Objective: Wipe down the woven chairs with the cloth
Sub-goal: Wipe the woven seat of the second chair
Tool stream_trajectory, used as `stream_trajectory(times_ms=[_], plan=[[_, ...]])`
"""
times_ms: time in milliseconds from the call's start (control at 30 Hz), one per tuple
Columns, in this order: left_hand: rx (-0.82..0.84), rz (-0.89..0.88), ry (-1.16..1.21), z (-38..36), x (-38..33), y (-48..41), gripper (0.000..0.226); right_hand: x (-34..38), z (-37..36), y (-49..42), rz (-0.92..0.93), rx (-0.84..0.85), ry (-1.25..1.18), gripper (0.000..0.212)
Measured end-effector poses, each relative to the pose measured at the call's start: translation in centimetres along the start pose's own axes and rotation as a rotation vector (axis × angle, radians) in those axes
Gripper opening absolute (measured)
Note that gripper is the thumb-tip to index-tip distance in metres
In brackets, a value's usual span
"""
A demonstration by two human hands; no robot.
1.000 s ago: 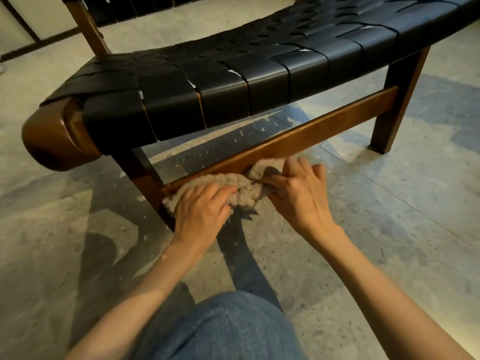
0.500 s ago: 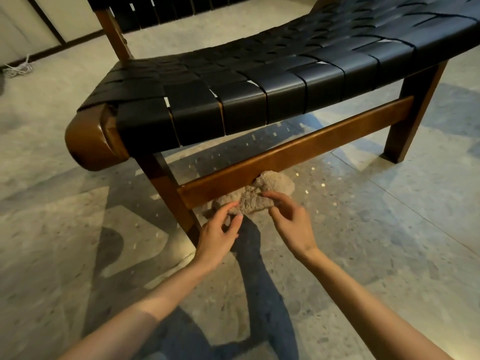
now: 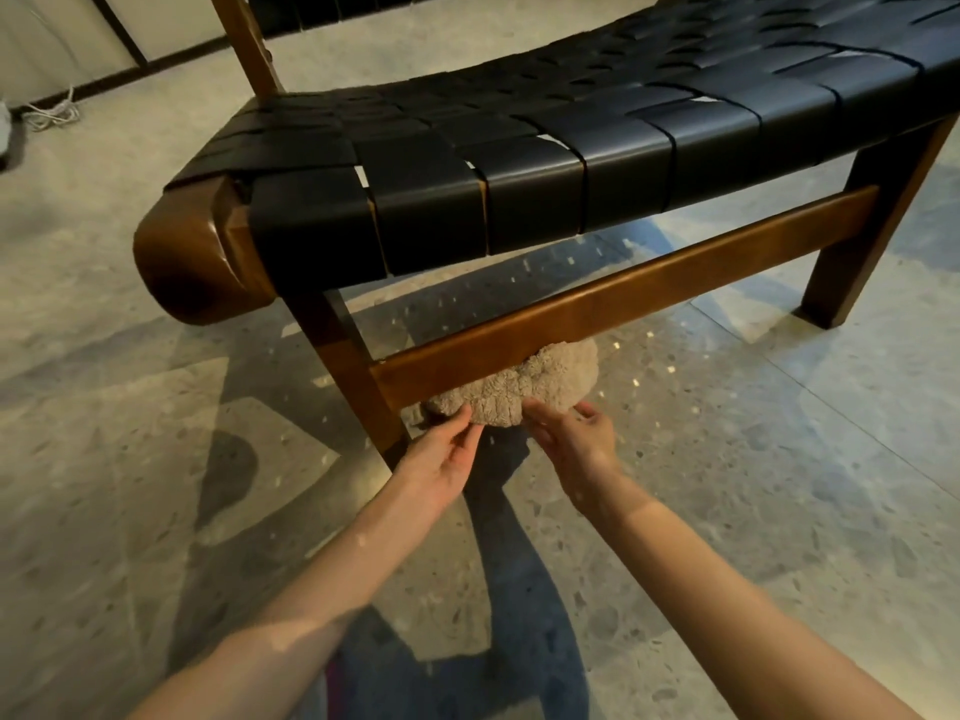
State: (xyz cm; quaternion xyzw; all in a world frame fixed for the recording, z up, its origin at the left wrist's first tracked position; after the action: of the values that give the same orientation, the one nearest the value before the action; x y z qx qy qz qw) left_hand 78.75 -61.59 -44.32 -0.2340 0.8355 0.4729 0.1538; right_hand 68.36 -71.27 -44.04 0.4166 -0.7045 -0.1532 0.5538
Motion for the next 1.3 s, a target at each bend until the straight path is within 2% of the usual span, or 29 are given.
stream_trajectory(times_ms=[133,200,267,367,467,533,700,900,1067,1167,1300], plan=[[0.049,-0.034,0.105,0.2,-0.9,-0.2,0.013,0.2,-1.6,0.1,-0.116,0.185,-0.083,0.028],[0.067,-0.073,0.16,0.6,-0.9,-0.2,0.017,0.2,-2.4,0.4,-0.179,0.259,-0.12,0.022],[0.104,-0.074,0.204,0.8,-0.8,0.1,0.032,0.4,-3.1,0.6,-0.225,0.323,-0.135,0.011],[0.155,-0.015,0.241,0.5,-0.7,0.5,0.044,1.1,-3.5,1.2,-0.246,0.364,-0.131,0.015],[0.147,-0.063,0.194,0.2,-0.9,1.1,0.024,1.3,-3.5,1.6,-0.323,0.377,-0.133,0.017],[0.131,-0.09,0.167,0.1,-0.8,1.2,0.024,1.5,-3.3,1.6,-0.35,0.372,-0.143,0.023],[0.128,-0.065,0.052,0.4,-0.4,1.1,0.034,2.3,-2.5,1.2,-0.237,0.424,-0.249,0.041],[0.215,0.045,0.134,-1.8,1.1,1.0,0.038,3.8,-0.7,0.2,-0.063,0.315,-0.263,0.038],[0.33,0.109,0.102,-4.1,1.9,-0.1,0.047,5.7,0.7,-1.1,-0.015,0.198,-0.234,0.022],[0.444,0.161,0.094,-5.8,2.8,0.0,0.034,6.8,1.5,-1.5,0.013,0.112,-0.263,0.011],[0.504,0.214,0.103,-8.2,4.4,-0.5,0.039,9.2,3.1,-2.2,0.05,0.019,-0.245,0.021]])
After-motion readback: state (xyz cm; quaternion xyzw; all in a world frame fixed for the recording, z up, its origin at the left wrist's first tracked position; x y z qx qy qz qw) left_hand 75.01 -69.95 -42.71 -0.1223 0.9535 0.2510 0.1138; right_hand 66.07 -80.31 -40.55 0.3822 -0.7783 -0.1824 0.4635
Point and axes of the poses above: each hand's wrist, its own y-axis away from the middle knuckle, its own z-axis out of the back of the hand, x = y × z, the point moved 4 cm from there along -y, towards the middle knuckle, and after that the axes turned 5 degrees about -z, right-handed, at the moved point
